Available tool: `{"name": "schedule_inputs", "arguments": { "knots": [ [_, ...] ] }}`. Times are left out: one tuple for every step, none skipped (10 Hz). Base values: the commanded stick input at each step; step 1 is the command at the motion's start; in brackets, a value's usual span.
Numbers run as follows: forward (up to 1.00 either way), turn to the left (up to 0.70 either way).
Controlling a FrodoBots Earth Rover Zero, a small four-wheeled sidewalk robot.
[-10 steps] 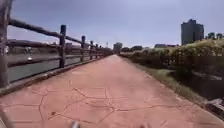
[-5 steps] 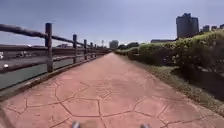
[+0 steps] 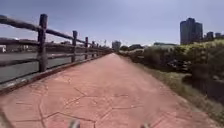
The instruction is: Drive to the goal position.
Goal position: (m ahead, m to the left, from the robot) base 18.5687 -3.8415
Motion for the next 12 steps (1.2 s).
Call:
{"name": "schedule_inputs", "arguments": {
  "knots": [
    [0.85, -0.02],
    [0.85, -0.34],
    [0.85, -0.20],
    [0.85, 0.00],
    [0.85, 0.00],
    [0.85, 0.00],
    [0.85, 0.00],
    [0.85, 0.00],
    [0.85, 0.00],
    [0.85, 0.00],
    [0.85, 0.00],
    [0.85, 0.00]
  ]
}}
